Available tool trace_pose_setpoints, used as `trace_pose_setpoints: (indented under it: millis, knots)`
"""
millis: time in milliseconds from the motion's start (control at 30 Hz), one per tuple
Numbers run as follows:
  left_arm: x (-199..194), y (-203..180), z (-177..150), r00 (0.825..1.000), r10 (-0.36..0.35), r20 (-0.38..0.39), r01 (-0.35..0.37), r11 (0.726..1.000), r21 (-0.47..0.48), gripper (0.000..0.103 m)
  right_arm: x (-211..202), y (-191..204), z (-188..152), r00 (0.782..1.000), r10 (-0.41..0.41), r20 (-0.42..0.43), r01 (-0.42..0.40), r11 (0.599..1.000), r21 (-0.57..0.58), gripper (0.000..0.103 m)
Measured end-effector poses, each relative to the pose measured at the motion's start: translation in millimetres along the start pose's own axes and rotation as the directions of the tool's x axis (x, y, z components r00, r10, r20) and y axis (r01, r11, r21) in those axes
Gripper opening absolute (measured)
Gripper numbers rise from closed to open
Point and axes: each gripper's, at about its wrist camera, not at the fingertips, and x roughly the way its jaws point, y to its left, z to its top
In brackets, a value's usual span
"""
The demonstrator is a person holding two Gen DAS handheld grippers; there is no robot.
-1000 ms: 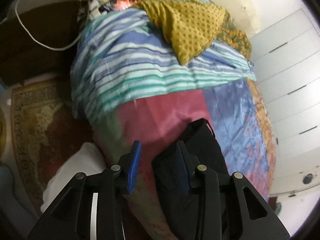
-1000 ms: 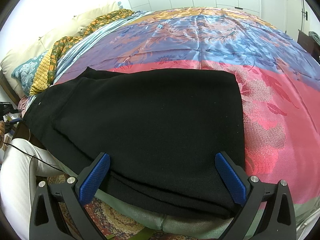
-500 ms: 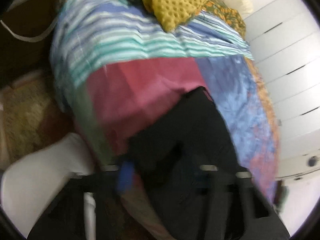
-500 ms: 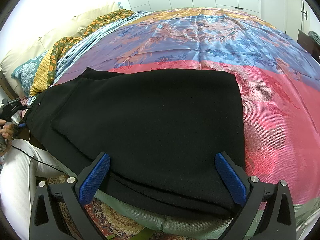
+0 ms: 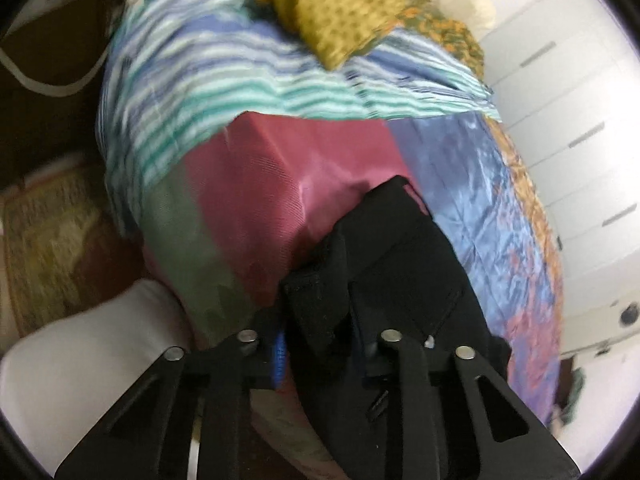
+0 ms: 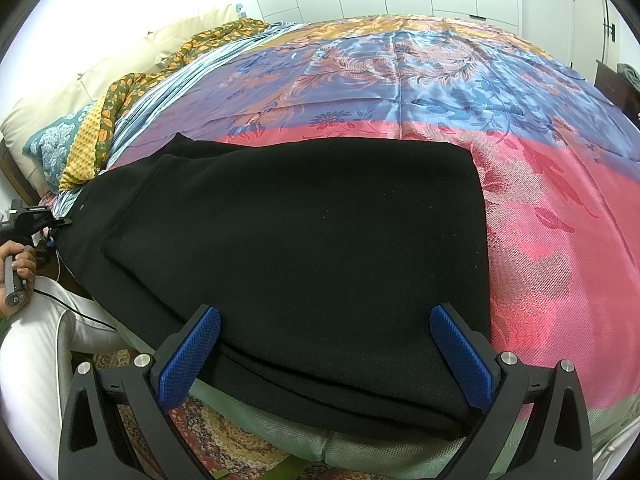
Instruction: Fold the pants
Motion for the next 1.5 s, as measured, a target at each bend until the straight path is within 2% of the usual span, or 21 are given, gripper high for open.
trace_pose_setpoints:
  millis: [200,333,433,500,567,633,667,767,867,933,967,1000,1033,1100,1167,1233,1300,1367,1433,1467,1500]
  knots:
    - [-45.2,-44.8,-8.3,0.996,0.0,0.086,-0.01,0.993,0.114,0.019,-0.2,0.0,-0.1,1.0,0.001,0.0,-0.001,1.0,0.0,0.103]
    - [-79.0,-90.1,-19.8,0.99,-0.059,0.132,0.024,0.968,0.249,0.019,-0.3,-0.1,-0.5,1.0,0.001,0.0,-0.001,1.0,0.0,0.103]
    - [-104.0,-128.0,-39.9,0.981,-0.088,0.173,0.012,0.917,0.399,0.019,-0.4,-0.2,-0.7,1.0,0.001,0.0,-0.001,1.0,0.0,0.103]
    - [-113.0,-149.9,-60.6,0.974,-0.071,0.217,-0.051,0.857,0.513,0.019,-0.6,-0.7,-0.6,1.0,0.004,0.001,-0.004,1.0,0.001,0.103]
    - [-111.4,-156.9,-70.9,0.97,-0.044,0.239,-0.1,0.825,0.556,0.019,-0.9,-1.1,-0.4,1.0,0.008,0.001,-0.008,1.0,0.002,0.103]
    - [-103.9,-149.8,-68.4,0.97,-0.02,0.24,-0.117,0.833,0.54,0.02,-0.7,-1.4,0.3,1.0,0.011,-0.001,-0.011,1.0,0.004,0.103]
    - [-98.6,-141.5,-61.9,0.972,-0.002,0.234,-0.121,0.851,0.511,0.02,-0.8,-1.3,0.4,1.0,0.011,-0.001,-0.011,1.0,0.004,0.103]
    - [-76.4,-99.9,-33.5,0.984,0.052,0.171,-0.111,0.926,0.361,0.024,-0.7,-1.4,0.5,1.0,0.014,-0.002,-0.014,1.0,0.002,0.103]
    - [-41.4,-44.3,-1.1,0.992,0.122,0.0,-0.121,0.979,0.166,0.027,-0.5,-1.7,0.2,1.0,0.015,-0.002,-0.015,1.0,0.003,0.103]
    - [-34.2,-16.8,12.7,0.993,0.094,-0.074,-0.088,0.992,0.086,0.027,-0.6,-1.9,0.1,1.0,0.014,-0.002,-0.014,1.0,0.001,0.103]
    - [-38.3,-8.3,21.4,0.995,0.055,-0.079,-0.05,0.997,0.063,0.028,-0.7,-1.8,0.2,1.0,0.014,-0.001,-0.014,1.0,0.0,0.103]
    - [-43.9,-5.2,29.2,0.997,0.022,-0.07,-0.017,0.998,0.064,0.034,-0.6,-1.9,0.0,1.0,0.012,-0.002,-0.012,1.0,-0.002,0.103]
    - [-48.9,-4.8,38.3,0.998,-0.007,-0.066,0.013,0.997,0.081,0.039,-0.7,-1.9,-0.5,1.0,0.012,-0.001,-0.012,1.0,-0.002,0.103]
    - [-48.7,-10.3,58.7,0.992,-0.074,-0.106,0.088,0.987,0.137,0.064,-0.1,-1.8,-0.4,1.0,0.008,-0.001,-0.008,1.0,-0.002,0.103]
    - [-30.3,-20.1,77.6,0.968,-0.147,-0.206,0.19,0.959,0.208,0.07,-0.3,-0.8,-1.2,1.0,0.002,-0.002,-0.002,1.0,-0.006,0.103]
    - [-4.8,-27.0,90.1,0.963,-0.101,-0.248,0.171,0.945,0.279,0.07,0.0,-0.3,-1.3,1.0,-0.004,-0.003,0.004,1.0,-0.008,0.103]
    - [30.1,-32.2,94.5,0.957,-0.009,-0.29,0.116,0.928,0.353,0.069,-0.2,0.4,-1.3,1.0,-0.006,-0.004,0.006,1.0,-0.008,0.103]
    - [59.7,-36.0,93.5,0.953,0.076,-0.292,0.057,0.905,0.422,0.068,-0.4,0.6,-1.3,1.0,-0.011,-0.004,0.011,1.0,-0.007,0.103]
    - [76.5,-43.2,85.8,0.945,0.07,-0.318,0.089,0.883,0.46,0.064,-0.3,1.5,-1.9,1.0,-0.018,-0.003,0.018,1.0,-0.007,0.103]
    - [80.5,-50.2,80.2,0.939,0.028,-0.342,0.146,0.87,0.471,0.057,-0.4,2.4,-2.0,1.0,-0.021,-0.004,0.021,1.0,-0.007,0.103]
    - [80.5,-54.3,77.5,0.933,-0.004,-0.36,0.186,0.861,0.473,0.055,-0.3,2.7,-1.9,1.0,-0.024,-0.005,0.024,1.0,-0.008,0.103]
